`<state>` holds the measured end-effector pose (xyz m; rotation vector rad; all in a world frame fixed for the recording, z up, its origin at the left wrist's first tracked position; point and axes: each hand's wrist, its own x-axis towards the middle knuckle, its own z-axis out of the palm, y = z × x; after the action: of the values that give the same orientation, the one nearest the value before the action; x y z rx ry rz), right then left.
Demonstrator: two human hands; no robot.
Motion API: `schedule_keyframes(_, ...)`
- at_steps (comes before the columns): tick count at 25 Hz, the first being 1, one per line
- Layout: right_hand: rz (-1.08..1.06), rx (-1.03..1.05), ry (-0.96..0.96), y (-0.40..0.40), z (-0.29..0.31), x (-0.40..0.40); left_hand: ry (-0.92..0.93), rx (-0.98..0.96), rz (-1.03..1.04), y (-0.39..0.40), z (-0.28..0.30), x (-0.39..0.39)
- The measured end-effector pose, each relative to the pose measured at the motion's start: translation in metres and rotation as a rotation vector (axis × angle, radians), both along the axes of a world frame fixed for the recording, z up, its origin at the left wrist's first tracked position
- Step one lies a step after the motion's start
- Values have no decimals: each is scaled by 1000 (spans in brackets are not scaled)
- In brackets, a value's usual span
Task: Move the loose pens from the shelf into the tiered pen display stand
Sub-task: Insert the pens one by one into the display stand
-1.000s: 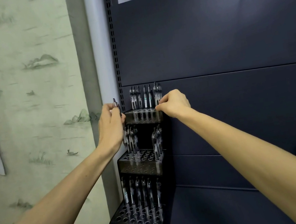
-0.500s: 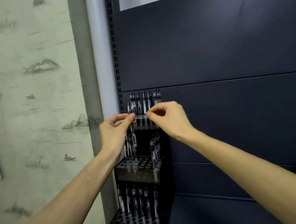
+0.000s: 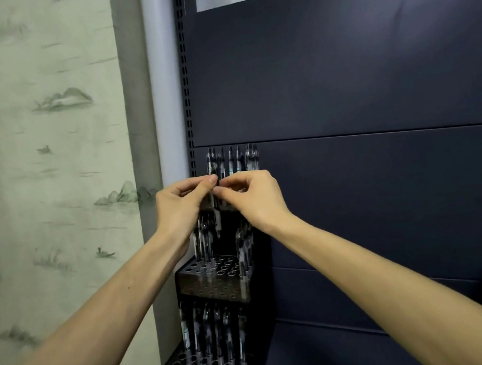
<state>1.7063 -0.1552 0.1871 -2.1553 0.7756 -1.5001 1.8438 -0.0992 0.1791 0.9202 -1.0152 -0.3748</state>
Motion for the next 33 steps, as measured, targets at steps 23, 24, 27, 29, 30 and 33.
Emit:
schedule_keyframes(23, -598, -100, 158, -9, 96, 7, -621, 104, 131, -27, -24, 57)
schedule_keyframes(24, -603, -85, 157, -12, 94, 8, -608, 109, 153, -30, -23, 56)
schedule_keyframes(27, -598, -25, 75, -19, 91, 10, -561, 132, 190, -34, -17, 54)
schedule_keyframes(29, -587, -5, 39, -21, 92, 10, -535, 158, 205, -36, -10, 51)
schedule_keyframes(30, -582, 9, 35, -21, 94, 9, -535, 175, 221, -36, -6, 49)
schedule_keyframes(33, -554, 77, -37, -25, 95, 8, -527, 209, 240, -38, 3, 42)
